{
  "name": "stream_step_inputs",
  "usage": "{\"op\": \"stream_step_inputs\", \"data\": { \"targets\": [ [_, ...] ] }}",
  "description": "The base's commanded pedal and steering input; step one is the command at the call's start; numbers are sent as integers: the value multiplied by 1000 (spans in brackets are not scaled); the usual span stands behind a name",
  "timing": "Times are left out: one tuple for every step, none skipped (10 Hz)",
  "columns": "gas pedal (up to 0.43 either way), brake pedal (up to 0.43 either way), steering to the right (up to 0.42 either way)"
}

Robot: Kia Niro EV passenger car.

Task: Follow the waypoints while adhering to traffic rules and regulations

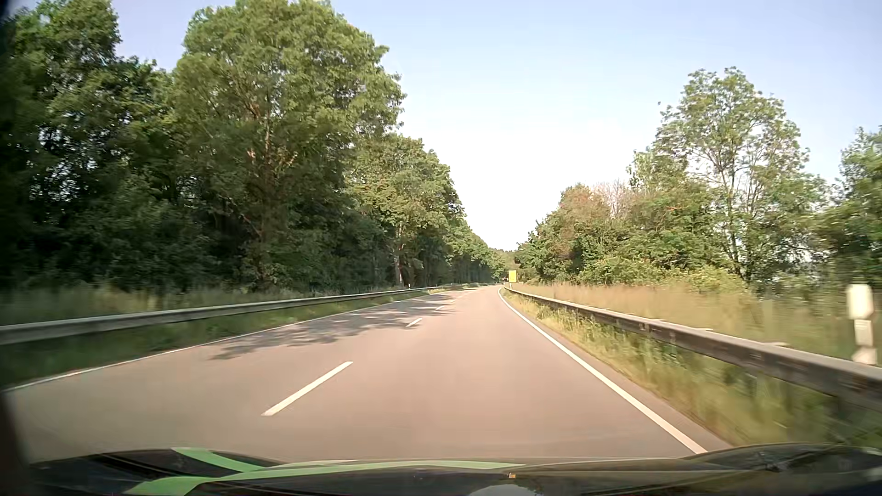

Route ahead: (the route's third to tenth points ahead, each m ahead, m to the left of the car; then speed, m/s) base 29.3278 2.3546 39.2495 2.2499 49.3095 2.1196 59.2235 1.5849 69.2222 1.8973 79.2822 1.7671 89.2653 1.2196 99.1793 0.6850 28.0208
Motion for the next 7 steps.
{"op": "stream_step_inputs", "data": {
  "targets": [
    [130,0,4],
    [130,0,4],
    [138,0,3],
    [138,0,3],
    [150,0,3],
    [177,0,4],
    [209,0,4]
  ]
}}
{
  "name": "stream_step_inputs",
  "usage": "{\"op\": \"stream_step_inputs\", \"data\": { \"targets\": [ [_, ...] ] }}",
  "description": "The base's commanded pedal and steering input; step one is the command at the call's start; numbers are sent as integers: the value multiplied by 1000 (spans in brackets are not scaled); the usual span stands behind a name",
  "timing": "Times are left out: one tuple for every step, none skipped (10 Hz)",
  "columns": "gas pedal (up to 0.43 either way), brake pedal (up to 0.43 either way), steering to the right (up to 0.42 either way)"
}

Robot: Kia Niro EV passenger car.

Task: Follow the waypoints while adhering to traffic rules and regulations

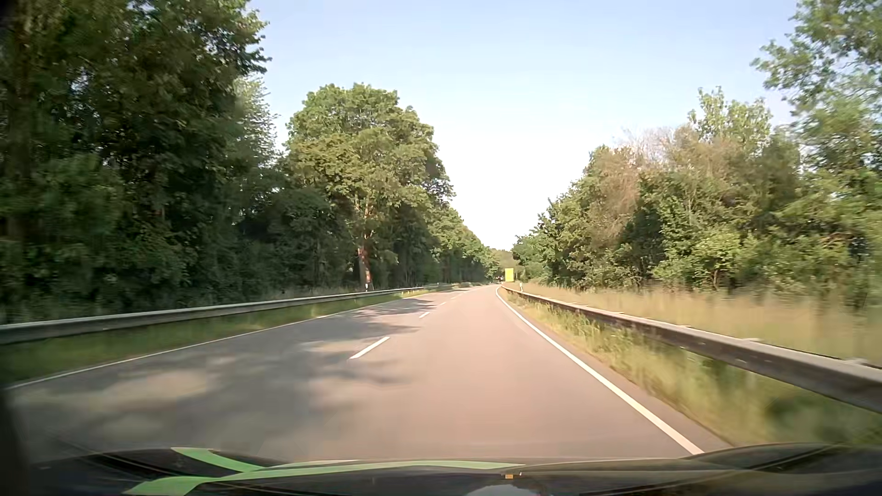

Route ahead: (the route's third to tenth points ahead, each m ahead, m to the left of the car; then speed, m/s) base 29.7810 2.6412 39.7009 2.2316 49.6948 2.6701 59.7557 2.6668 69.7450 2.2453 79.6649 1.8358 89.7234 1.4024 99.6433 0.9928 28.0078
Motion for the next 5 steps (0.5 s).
{"op": "stream_step_inputs", "data": {
  "targets": [
    [220,0,3],
    [240,0,3],
    [248,0,4],
    [260,0,3],
    [260,0,1]
  ]
}}
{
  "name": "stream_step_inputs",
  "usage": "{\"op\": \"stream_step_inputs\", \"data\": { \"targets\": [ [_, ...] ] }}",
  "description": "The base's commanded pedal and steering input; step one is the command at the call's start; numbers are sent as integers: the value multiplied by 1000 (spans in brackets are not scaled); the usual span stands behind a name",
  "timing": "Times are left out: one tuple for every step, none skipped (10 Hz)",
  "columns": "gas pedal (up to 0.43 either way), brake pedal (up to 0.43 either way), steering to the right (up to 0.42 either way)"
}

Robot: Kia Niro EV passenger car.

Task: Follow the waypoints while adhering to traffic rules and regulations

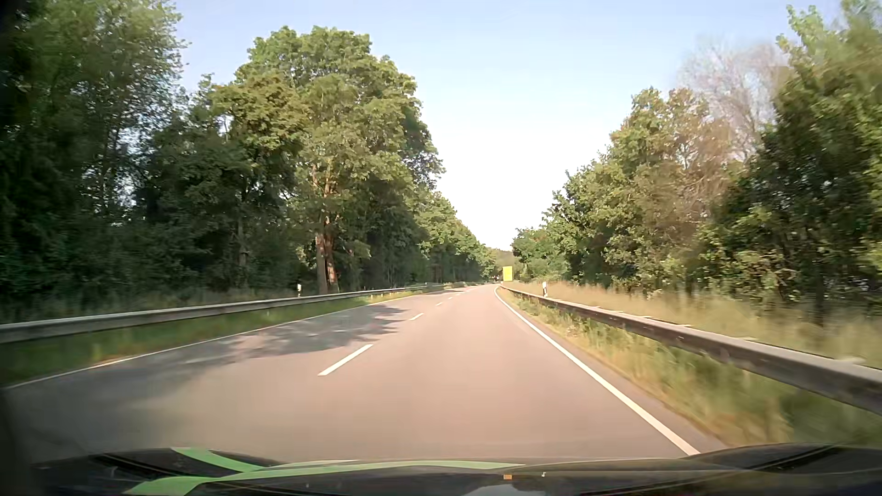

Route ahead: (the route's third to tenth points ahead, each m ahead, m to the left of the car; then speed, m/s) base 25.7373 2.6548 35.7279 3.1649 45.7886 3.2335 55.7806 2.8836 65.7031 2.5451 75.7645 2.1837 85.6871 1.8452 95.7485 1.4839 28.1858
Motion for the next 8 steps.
{"op": "stream_step_inputs", "data": {
  "targets": [
    [268,0,-1],
    [268,0,-1],
    [260,0,-1],
    [228,0,-1],
    [228,0,-1],
    [228,0,-1],
    [228,0,0],
    [228,0,0]
  ]
}}
